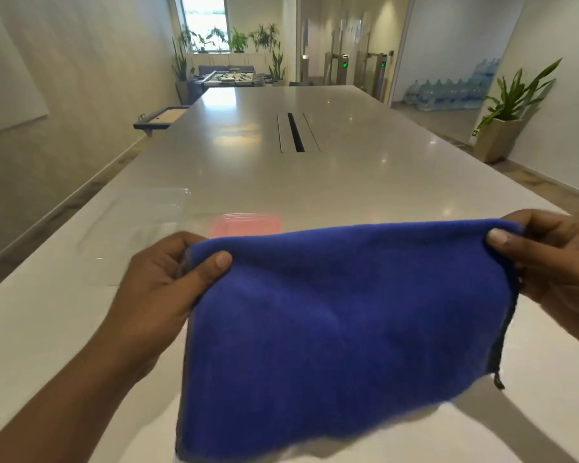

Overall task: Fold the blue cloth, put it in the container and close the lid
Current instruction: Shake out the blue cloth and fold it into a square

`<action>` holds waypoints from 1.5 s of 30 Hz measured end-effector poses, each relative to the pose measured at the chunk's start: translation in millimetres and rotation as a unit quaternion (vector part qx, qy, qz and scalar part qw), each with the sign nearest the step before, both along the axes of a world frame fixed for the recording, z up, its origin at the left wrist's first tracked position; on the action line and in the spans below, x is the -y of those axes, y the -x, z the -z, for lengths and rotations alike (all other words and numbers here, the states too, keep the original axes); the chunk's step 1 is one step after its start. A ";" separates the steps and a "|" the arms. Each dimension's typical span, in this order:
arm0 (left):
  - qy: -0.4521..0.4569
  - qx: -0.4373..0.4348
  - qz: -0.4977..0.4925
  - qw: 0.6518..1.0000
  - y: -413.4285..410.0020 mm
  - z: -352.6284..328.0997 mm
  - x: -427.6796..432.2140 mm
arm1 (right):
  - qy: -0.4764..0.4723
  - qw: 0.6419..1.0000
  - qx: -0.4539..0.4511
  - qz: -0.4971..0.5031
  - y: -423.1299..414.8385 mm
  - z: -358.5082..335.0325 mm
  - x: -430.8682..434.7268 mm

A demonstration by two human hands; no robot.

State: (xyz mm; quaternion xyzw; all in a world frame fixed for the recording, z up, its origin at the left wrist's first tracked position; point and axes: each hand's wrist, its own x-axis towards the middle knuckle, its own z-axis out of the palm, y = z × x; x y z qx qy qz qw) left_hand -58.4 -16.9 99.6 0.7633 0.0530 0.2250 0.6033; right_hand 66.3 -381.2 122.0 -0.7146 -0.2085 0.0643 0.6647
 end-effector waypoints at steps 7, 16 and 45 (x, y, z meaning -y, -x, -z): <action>-0.268 -0.227 -0.089 0.932 -19.4 98.9 -4.2 | 0.288 0.942 -0.042 0.167 -7.4 96.9 -25.9; -0.398 -0.095 -0.057 0.911 23.9 87.6 28.4 | 0.398 0.902 0.017 0.166 55.2 91.9 -32.7; -0.509 -0.043 -0.020 0.859 24.4 45.7 46.8 | 0.416 0.821 0.344 0.187 35.7 62.3 -9.7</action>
